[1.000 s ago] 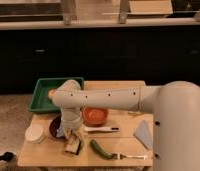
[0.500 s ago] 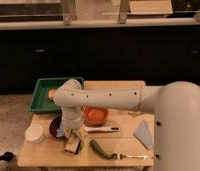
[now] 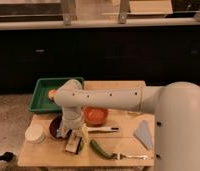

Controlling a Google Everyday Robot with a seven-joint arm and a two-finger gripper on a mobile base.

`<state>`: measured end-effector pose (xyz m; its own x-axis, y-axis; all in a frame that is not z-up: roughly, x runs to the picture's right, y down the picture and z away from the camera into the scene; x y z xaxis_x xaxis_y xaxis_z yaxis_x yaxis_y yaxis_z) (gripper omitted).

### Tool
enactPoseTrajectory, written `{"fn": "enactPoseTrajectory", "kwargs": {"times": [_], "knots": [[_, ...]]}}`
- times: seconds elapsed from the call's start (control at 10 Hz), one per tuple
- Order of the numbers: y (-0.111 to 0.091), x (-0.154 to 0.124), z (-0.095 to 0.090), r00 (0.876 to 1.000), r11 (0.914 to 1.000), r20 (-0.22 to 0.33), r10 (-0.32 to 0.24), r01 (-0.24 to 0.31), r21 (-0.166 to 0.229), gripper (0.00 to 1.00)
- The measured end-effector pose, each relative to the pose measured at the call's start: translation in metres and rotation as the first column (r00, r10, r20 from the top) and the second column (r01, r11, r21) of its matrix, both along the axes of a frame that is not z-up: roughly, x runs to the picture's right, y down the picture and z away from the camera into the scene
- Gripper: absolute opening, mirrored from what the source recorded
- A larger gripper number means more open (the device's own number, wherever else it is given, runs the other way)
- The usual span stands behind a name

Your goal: Place eraser in plastic cup

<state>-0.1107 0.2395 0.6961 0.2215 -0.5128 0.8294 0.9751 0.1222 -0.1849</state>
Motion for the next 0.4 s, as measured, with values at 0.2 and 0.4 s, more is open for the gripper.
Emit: {"fn": "enactPoseTrajectory", "kwargs": {"times": [0.2,0.4], "knots": [[-0.0002,0.0012,-0.0001,1.000,1.0000,0.001,0.002,-0.002,0.001,0.80],[-0.0039,0.0054,0.0018,1.000,0.9996,-0.005,0.024,-0.024,0.015,0.80]]}}
